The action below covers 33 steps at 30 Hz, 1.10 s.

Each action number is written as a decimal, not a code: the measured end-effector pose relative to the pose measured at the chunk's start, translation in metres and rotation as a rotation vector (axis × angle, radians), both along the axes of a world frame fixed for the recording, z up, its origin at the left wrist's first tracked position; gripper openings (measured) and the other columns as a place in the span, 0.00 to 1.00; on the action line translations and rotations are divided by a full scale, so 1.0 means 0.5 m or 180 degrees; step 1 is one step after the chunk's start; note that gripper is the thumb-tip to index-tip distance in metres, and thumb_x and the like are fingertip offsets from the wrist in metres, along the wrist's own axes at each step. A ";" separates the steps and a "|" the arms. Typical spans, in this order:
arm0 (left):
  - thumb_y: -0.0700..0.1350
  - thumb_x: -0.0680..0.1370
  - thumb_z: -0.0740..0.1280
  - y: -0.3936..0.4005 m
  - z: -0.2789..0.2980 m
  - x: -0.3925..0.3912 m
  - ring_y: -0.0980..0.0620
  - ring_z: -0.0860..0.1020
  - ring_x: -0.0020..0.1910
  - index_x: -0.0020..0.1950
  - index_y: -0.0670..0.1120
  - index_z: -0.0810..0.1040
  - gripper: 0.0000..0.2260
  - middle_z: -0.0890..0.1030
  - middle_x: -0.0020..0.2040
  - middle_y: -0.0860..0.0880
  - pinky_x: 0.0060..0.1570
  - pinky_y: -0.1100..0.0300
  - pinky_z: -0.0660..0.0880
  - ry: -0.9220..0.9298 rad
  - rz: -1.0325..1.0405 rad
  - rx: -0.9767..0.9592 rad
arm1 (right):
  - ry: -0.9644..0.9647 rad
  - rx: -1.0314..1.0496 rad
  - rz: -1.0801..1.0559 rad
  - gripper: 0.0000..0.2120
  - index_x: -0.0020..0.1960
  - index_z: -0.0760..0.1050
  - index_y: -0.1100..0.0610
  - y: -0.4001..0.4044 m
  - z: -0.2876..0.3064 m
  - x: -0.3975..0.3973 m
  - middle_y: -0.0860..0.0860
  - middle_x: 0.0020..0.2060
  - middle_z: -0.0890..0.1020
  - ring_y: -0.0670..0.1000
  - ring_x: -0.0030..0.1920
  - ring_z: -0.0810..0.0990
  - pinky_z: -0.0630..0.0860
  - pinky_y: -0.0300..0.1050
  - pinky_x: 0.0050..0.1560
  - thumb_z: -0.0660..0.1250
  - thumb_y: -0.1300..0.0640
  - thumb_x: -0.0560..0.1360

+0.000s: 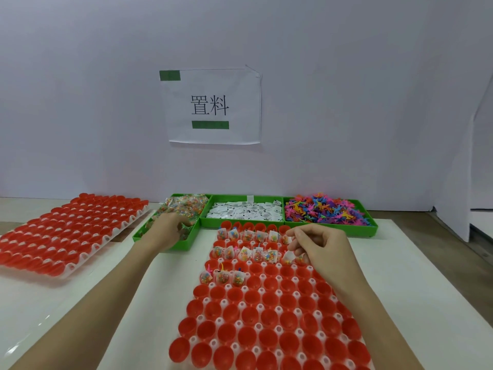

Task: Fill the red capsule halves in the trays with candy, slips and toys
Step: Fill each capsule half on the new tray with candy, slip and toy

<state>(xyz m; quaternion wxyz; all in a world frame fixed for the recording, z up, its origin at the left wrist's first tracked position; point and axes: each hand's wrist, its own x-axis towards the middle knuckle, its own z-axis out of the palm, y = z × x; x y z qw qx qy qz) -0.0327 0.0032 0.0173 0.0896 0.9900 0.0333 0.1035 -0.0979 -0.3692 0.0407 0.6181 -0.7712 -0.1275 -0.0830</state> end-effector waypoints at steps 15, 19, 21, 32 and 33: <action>0.35 0.76 0.73 -0.053 0.014 -0.041 0.47 0.81 0.42 0.49 0.41 0.84 0.03 0.86 0.45 0.44 0.43 0.57 0.75 -0.1825 0.0279 -0.0827 | -0.0050 -0.0020 -0.0109 0.09 0.48 0.85 0.52 -0.006 0.001 0.000 0.49 0.35 0.86 0.46 0.36 0.84 0.77 0.36 0.39 0.67 0.59 0.81; 0.41 0.73 0.78 -0.139 0.019 -0.095 0.56 0.83 0.39 0.46 0.49 0.83 0.06 0.85 0.40 0.53 0.41 0.68 0.79 -0.1915 -0.0186 -0.2333 | -0.0070 -0.0088 -0.0121 0.10 0.46 0.85 0.50 -0.003 -0.006 0.005 0.50 0.35 0.86 0.47 0.36 0.84 0.77 0.36 0.38 0.67 0.59 0.81; 0.45 0.71 0.80 -0.174 0.012 -0.135 0.55 0.84 0.39 0.45 0.53 0.83 0.07 0.86 0.41 0.51 0.42 0.64 0.81 -0.1729 -0.0353 -0.2987 | -0.0071 -0.0121 -0.0123 0.10 0.46 0.85 0.50 -0.002 -0.005 0.006 0.50 0.35 0.86 0.48 0.36 0.84 0.77 0.36 0.38 0.67 0.59 0.81; 0.41 0.70 0.81 -0.200 -0.014 -0.183 0.53 0.83 0.36 0.40 0.46 0.82 0.08 0.85 0.39 0.45 0.36 0.68 0.77 -0.1075 -0.0688 -0.3652 | -0.0063 -0.0650 -0.0264 0.09 0.49 0.84 0.48 0.011 -0.001 -0.007 0.47 0.37 0.86 0.45 0.39 0.85 0.79 0.36 0.40 0.68 0.59 0.81; 0.42 0.69 0.81 -0.195 -0.015 -0.181 0.53 0.83 0.36 0.40 0.46 0.82 0.08 0.85 0.40 0.45 0.36 0.67 0.77 -0.1068 -0.0718 -0.3675 | -0.0101 -0.0785 -0.0335 0.09 0.49 0.84 0.47 0.014 0.003 -0.007 0.45 0.37 0.86 0.43 0.40 0.84 0.80 0.36 0.43 0.68 0.59 0.80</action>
